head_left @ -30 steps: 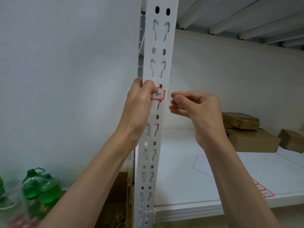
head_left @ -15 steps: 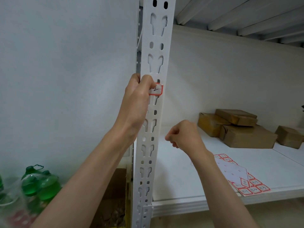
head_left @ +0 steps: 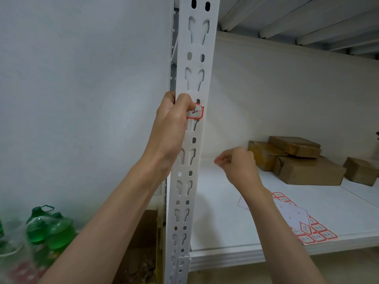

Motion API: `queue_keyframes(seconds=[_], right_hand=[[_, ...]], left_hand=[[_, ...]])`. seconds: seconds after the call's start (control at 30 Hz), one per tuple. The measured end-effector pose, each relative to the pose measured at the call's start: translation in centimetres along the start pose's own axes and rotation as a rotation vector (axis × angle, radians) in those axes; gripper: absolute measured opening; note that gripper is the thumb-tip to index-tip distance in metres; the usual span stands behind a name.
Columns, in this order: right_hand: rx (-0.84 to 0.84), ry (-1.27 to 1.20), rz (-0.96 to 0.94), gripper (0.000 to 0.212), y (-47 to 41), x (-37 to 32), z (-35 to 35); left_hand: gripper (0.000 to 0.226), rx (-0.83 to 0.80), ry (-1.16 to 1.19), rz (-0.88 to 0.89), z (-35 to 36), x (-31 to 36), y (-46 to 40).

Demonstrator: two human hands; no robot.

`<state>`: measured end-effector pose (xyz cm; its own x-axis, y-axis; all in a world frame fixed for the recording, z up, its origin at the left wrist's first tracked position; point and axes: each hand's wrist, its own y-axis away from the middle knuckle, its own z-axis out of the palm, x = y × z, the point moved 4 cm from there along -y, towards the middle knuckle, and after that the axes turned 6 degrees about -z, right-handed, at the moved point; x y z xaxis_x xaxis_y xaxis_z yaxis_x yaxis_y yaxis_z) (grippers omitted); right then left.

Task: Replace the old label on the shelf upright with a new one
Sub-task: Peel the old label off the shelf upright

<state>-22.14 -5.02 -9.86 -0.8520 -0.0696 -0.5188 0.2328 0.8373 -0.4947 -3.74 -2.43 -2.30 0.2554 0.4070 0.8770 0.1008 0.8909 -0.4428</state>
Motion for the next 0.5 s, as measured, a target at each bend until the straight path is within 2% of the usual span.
queue_keyframes(seconds=[0.07,0.1,0.17,0.23,0.33,0.5], right_hand=[[0.110,-0.155,-0.121,0.037,0.2,-2.1,-1.3],[0.175,-0.291,-0.164,0.038,0.3,-3.4,-2.2],[0.263,-0.635,-0.204,0.029,0.9,-6.3,-3.7],[0.250,-0.855,-0.218,0.019,1.6,-9.0,-4.6],[0.225,-0.925,-0.257,0.017,2.5,-10.9,-5.2],[0.155,-0.925,-0.196,0.020,2.9,-11.5,-4.9]], left_hand=[[0.017,-0.001,-0.001,0.007,0.0,0.0,0.0],[0.020,0.002,-0.007,0.009,0.0,0.0,0.0],[0.024,0.008,-0.018,0.010,0.0,0.1,0.0],[0.024,-0.008,-0.029,0.012,0.0,0.1,0.2],[0.022,-0.040,-0.010,0.002,0.1,0.2,0.4],[0.020,-0.074,0.022,0.002,0.3,0.4,0.7]])
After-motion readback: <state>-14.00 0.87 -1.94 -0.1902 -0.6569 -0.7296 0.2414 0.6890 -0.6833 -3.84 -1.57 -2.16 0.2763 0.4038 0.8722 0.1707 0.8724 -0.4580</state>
